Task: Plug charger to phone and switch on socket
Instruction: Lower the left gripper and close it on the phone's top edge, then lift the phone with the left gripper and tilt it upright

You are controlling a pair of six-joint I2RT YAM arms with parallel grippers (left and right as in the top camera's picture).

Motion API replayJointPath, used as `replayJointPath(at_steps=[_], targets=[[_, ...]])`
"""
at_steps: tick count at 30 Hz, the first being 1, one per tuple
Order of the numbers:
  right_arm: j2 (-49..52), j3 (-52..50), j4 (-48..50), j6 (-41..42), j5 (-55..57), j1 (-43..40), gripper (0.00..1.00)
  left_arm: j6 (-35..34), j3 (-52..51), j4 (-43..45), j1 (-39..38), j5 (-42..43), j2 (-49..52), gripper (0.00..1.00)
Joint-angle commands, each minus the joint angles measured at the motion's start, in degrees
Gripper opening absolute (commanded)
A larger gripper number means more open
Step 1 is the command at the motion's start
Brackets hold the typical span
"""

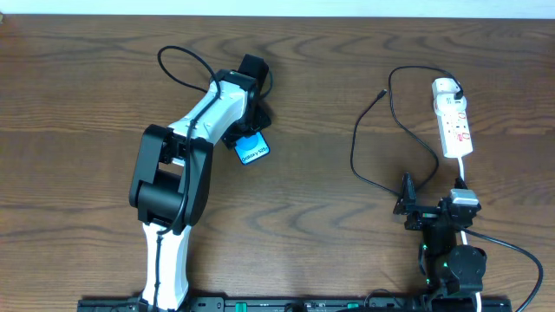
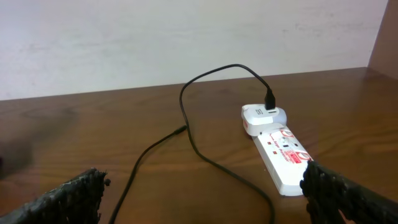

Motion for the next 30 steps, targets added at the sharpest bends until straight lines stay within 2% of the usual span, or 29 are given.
replayJointPath(at_steps=[1, 12, 18, 30], targets=[[-0.52, -0.04, -0.26, -0.74, -0.11, 0.28, 0.99, 1.57, -0.15, -1.36, -0.17, 1.9, 2.1, 0.72], [-0.52, -0.04, -0.26, -0.74, -0.11, 0.28, 0.99, 2.19, -0.15, -1.92, -0.17, 2.21, -6.67, 0.71], [-0.52, -0.04, -0.26, -0.74, -0.11, 0.28, 0.99, 2.19, -0.15, -3.08, -0.17, 6.29, -11.04, 0.71], [-0.52, -0.04, -0.26, -0.74, -0.11, 0.28, 0.99, 3.28, -0.17, -3.69, -0.17, 8.72, -12.52, 0.71]])
